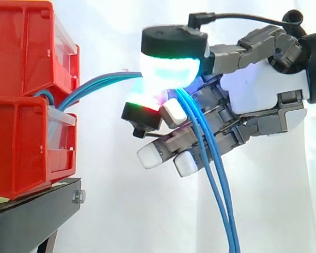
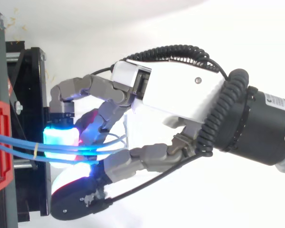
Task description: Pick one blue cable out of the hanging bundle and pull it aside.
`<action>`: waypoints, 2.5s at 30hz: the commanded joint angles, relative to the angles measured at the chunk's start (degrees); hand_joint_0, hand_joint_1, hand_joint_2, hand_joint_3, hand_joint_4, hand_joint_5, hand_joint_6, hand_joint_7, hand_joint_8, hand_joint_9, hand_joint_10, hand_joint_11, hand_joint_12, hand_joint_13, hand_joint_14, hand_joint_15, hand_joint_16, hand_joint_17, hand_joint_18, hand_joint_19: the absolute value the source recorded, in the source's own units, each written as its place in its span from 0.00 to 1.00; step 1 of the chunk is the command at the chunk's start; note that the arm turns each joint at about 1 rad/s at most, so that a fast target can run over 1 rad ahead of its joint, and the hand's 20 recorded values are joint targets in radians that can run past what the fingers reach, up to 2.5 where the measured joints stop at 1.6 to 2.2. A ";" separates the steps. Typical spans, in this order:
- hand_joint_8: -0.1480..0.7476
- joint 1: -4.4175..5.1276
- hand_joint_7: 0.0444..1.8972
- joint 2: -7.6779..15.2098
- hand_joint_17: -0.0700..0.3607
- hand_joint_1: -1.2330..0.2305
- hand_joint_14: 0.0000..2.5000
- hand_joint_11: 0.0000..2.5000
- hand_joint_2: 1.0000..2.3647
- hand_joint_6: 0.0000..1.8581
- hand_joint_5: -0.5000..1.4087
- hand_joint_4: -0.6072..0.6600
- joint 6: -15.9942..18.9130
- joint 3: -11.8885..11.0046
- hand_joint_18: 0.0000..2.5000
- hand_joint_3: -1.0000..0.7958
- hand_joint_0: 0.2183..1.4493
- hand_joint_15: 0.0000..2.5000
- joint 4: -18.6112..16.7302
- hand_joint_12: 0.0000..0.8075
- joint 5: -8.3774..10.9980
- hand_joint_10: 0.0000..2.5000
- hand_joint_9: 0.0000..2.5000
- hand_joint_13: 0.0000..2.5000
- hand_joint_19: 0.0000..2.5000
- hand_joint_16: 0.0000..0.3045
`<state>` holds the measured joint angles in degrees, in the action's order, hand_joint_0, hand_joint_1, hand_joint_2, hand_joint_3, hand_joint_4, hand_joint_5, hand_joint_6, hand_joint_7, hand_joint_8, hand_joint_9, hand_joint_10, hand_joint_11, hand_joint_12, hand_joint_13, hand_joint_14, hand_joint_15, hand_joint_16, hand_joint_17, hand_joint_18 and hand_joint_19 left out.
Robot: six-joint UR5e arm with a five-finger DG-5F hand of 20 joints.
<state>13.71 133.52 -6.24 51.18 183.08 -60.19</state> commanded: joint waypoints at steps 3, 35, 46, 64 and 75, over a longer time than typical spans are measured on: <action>0.57 0.00 0.77 -0.02 0.47 0.39 0.01 0.23 0.00 0.48 0.20 0.70 0.00 -0.11 0.33 0.28 0.22 0.17 0.00 0.55 -0.02 0.01 0.44 0.34 0.23 0.20; 0.52 0.00 0.88 -0.02 0.44 0.22 0.01 0.23 0.00 0.50 0.19 0.66 0.09 -1.26 0.31 0.28 0.48 0.15 2.11 0.49 -0.02 0.01 0.40 0.31 0.19 0.18; 0.59 0.00 0.76 -0.02 0.50 0.42 0.01 0.22 0.00 0.48 0.21 0.66 0.09 -1.70 0.34 0.28 0.18 0.17 2.20 0.57 -0.02 0.01 0.45 0.34 0.22 0.21; 0.58 0.17 0.83 -0.02 0.48 0.30 0.01 0.24 0.02 0.49 0.20 0.71 0.00 -2.31 0.33 0.60 0.32 0.17 2.99 0.55 0.07 0.01 0.43 0.34 0.22 0.20; 0.52 0.26 0.87 -0.02 0.45 0.23 0.01 0.23 0.01 0.49 0.19 0.64 0.09 -2.31 0.29 0.42 0.47 0.16 2.99 0.49 0.07 0.01 0.40 0.32 0.20 0.18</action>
<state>13.91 133.51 -6.20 48.87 186.06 -60.12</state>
